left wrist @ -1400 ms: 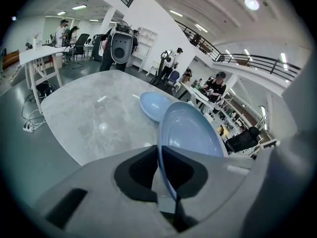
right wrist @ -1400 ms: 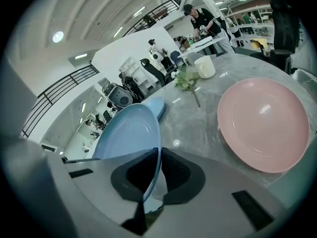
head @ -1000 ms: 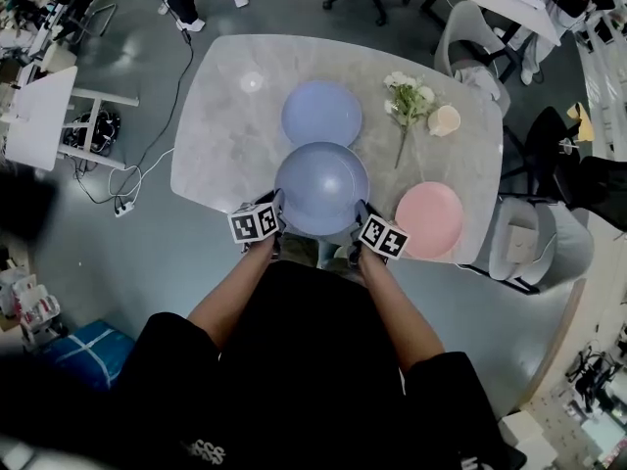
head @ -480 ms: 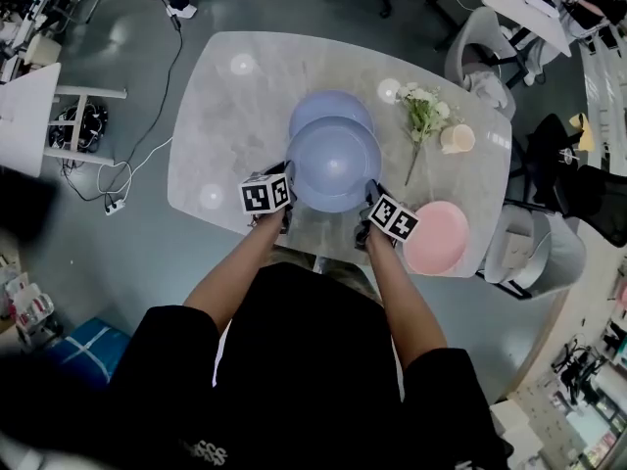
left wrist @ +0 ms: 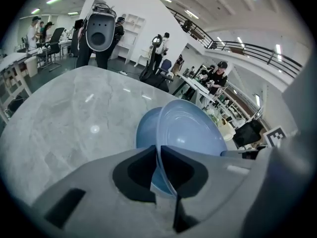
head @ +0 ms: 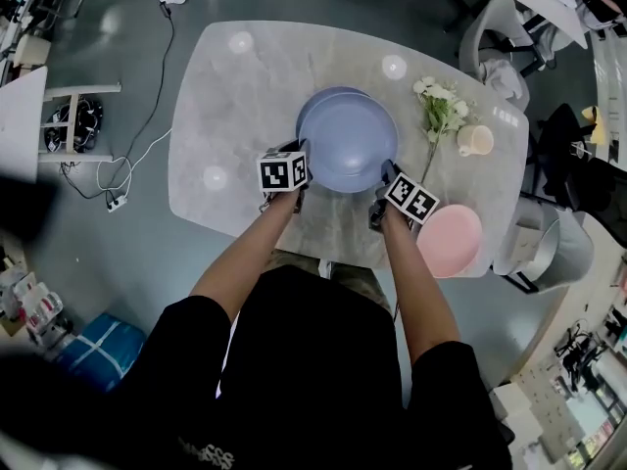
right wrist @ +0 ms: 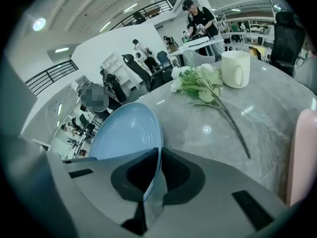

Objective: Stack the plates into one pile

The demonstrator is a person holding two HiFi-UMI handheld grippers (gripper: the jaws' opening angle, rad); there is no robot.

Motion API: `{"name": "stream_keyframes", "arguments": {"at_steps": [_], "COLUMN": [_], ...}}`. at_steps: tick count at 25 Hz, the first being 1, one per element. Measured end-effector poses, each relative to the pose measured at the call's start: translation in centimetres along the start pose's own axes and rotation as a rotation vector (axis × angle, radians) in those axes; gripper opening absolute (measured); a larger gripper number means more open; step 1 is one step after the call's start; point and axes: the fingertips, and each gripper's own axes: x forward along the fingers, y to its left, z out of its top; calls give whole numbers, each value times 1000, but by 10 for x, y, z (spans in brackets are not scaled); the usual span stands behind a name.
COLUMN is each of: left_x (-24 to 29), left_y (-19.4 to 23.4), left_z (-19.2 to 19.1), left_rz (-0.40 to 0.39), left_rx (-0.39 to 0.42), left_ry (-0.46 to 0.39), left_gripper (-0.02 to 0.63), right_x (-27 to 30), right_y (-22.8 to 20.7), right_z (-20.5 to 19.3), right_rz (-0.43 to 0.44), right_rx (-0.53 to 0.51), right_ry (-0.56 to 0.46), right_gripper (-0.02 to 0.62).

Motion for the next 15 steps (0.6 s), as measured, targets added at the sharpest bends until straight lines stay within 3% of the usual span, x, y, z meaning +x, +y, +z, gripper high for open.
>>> {"name": "stream_keyframes", "arguments": {"at_steps": [15], "left_x": [24], "left_y": [21], "left_z": [0], "left_rz": [10], "left_rx": [4], "left_ry": [39], "left_gripper": [43], "right_x": [29], "right_y": [3], "right_z": [5], "right_rz": [-43], "right_rx": [-31], "right_ry": [26], "right_gripper": [28]}}
